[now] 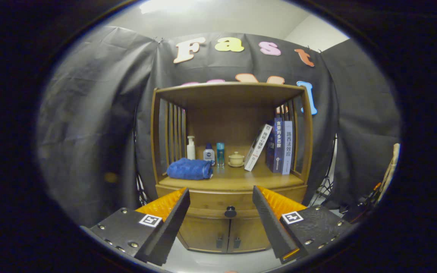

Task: Pull open the drawer, take out the items inside it, and place them on the countertop above the cabinet.

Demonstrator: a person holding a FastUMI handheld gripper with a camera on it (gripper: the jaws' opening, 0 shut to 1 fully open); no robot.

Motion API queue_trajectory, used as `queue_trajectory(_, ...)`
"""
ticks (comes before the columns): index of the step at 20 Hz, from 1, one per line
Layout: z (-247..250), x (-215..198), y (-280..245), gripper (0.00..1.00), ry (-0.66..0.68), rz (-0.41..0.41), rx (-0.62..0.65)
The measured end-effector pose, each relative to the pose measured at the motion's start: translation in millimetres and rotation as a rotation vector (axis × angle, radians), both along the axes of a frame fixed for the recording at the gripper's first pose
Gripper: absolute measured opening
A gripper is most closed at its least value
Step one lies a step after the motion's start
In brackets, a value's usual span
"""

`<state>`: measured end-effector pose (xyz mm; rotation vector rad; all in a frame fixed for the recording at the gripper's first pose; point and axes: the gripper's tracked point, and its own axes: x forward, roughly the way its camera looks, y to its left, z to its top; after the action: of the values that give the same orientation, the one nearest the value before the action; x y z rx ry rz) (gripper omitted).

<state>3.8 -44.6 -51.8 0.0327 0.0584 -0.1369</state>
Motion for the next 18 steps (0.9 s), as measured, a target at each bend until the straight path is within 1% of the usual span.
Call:
queue_trajectory(2,-18,12,-1,0.99,-0.001,0.005,-0.027)
queue_trajectory(6,-33,24,-3,0.98,-0.075,-0.002,0.029)
queue_trajectory(8,-35,30,-6,0.98,-0.096,-0.009,0.013)
queue_trajectory(10,-41,36,-6,0.98,-0.082,-0.002,-0.019)
queue_trajectory(12,-42,42,-14,0.98,-0.087,-0.019,-0.033)
queue_trajectory(14,-49,55,-18,0.98,-0.082,-0.028,-0.02)
queue_trajectory(18,-71,89,-27,0.98,-0.026,-0.045,0.013)
